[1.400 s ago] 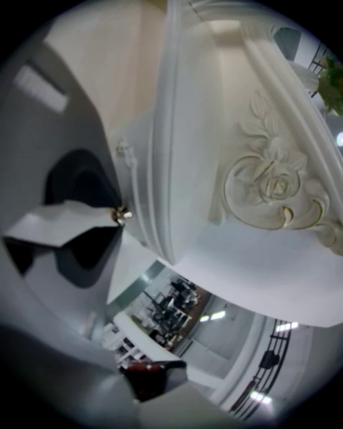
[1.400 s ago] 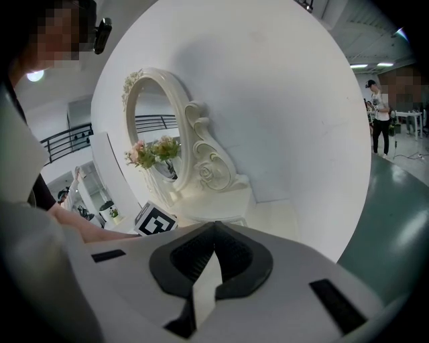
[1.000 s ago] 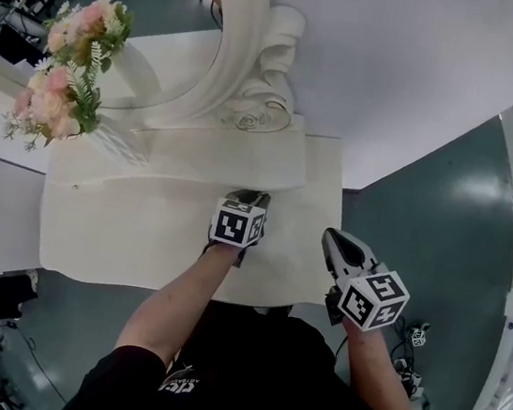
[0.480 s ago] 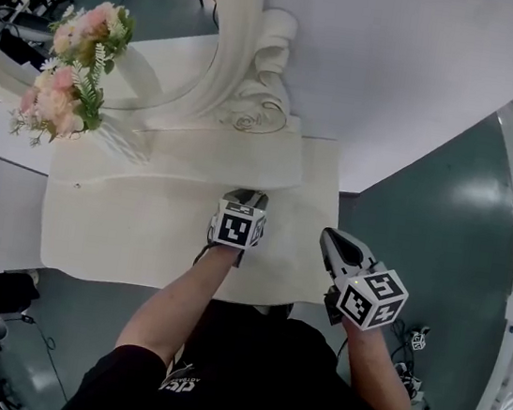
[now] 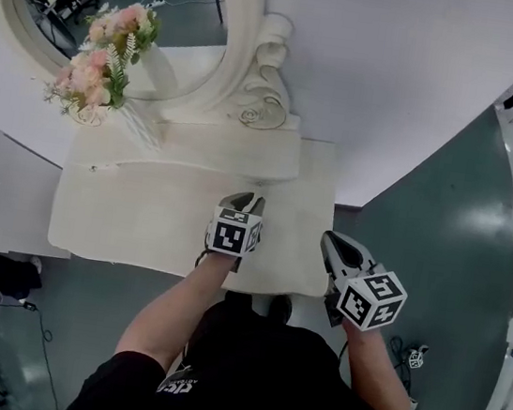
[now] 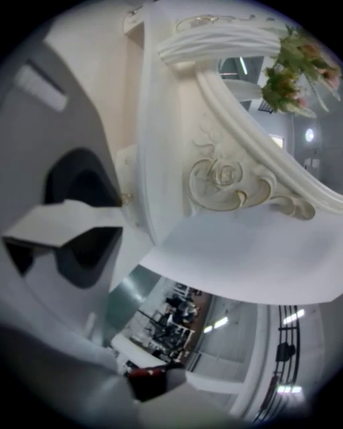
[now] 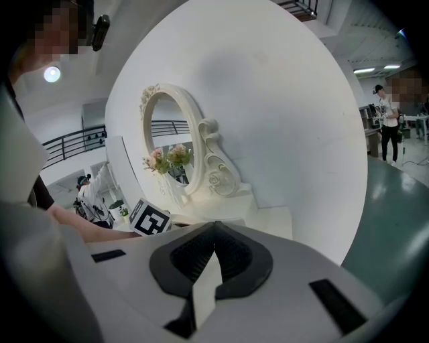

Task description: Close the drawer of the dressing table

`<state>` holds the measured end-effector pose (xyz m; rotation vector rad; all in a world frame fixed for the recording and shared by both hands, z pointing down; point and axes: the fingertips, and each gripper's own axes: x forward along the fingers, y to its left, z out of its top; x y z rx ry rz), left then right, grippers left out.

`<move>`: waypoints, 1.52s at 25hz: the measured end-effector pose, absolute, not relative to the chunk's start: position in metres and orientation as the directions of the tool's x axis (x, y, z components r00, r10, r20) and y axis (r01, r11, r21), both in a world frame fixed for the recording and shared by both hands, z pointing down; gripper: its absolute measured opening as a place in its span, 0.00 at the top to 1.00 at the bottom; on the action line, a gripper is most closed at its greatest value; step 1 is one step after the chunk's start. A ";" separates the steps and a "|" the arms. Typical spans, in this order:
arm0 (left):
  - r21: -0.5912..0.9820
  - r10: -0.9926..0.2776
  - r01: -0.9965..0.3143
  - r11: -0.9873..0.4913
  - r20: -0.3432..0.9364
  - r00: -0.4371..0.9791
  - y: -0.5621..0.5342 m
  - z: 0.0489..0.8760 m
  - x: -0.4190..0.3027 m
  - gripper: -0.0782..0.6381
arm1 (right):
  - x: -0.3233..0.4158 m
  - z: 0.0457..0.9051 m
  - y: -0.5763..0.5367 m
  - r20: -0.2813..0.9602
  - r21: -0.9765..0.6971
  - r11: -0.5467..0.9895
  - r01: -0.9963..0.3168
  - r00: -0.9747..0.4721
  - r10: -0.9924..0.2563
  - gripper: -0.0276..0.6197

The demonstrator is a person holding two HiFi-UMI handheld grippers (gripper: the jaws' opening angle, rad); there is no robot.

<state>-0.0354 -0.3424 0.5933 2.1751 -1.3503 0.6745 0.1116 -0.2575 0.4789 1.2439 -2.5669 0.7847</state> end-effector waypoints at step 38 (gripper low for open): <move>0.077 -0.882 -0.928 -0.364 0.292 0.370 -0.241 0.395 -0.151 0.83 | 0.008 0.392 -0.221 0.231 -0.244 0.672 -0.699 -0.715 -0.660 0.97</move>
